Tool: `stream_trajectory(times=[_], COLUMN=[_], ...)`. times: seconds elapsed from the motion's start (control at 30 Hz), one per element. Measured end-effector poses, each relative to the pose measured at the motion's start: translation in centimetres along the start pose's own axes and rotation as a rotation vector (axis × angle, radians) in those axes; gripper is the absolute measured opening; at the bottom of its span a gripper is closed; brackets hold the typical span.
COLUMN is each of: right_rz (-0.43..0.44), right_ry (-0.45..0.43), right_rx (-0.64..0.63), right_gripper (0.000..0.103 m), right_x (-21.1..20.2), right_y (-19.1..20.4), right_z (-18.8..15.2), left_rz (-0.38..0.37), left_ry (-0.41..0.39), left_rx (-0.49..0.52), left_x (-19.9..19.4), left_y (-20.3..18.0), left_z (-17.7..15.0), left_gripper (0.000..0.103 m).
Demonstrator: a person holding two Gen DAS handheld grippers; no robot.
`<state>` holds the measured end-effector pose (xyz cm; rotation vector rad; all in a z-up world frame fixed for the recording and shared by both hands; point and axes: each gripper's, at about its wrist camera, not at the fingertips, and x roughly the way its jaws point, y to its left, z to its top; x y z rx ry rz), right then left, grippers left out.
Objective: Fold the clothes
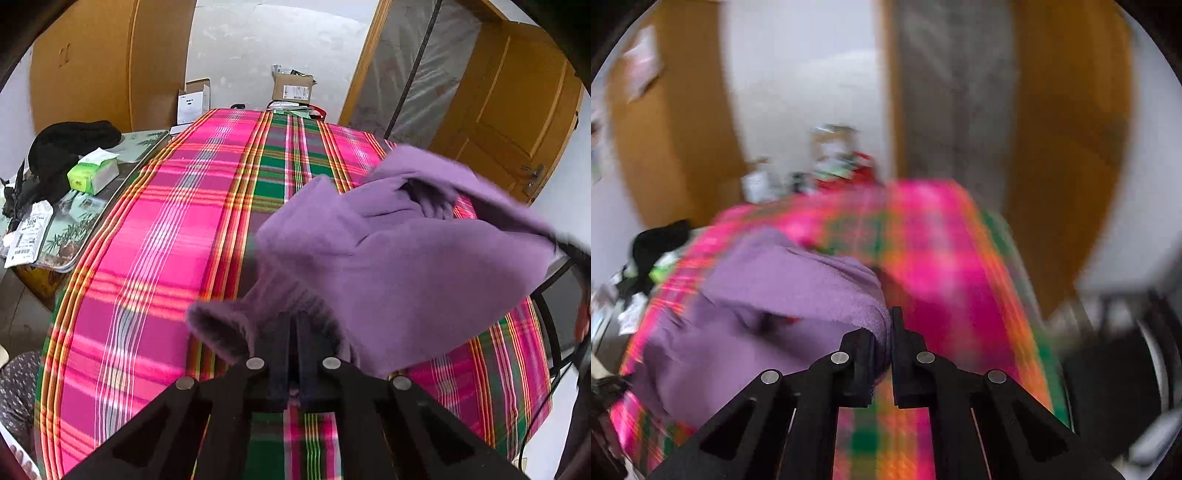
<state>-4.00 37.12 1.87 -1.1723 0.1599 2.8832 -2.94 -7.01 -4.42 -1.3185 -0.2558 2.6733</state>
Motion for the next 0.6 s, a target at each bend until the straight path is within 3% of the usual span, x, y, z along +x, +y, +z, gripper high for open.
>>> stream_trajectory(times=[0.13, 0.2, 0.3, 0.37, 0.47, 0.6], right_rz=[-0.085, -0.084, -0.103, -0.103, -0.066, 0.049], right_ry=[0.118, 0.143, 0.078, 0.013, -0.092, -0.099], right_rx=[0.146, 0.141, 0.067, 0.017, -0.071, -0.146], right_gripper=[0.011, 0.017, 0.026, 0.039, 0.047, 0.052], right_x=[-1.3, -1.8, -3.5, -4.7, -6.2, -4.4], right_y=[-6.1, -6.2, -4.1, -2.2, 1.1, 4.3], right_z=[-6.7, -8.6, -8.0, -6.9, -4.6, -2.1], left_rz=[0.0, -0.001, -0.006, -0.01, -0.016, -0.053], left_ry=[0.023, 0.025, -0.011, -0.037, -0.062, -0.027], left_rx=[-0.014, -0.021, -0.021, -0.02, -0.005, 0.032], left_x=[-0.5, -1.0, -2.3, -2.9, -3.2, -1.1], left_y=[0.8, 1.1, 0.9, 0.7, 0.2, -1.1], left_z=[-1.2, -1.3, -0.2, 0.8, 2.3, 3.8], left_gripper=[0.003, 0.003, 0.003, 0.004, 0.008, 0.013])
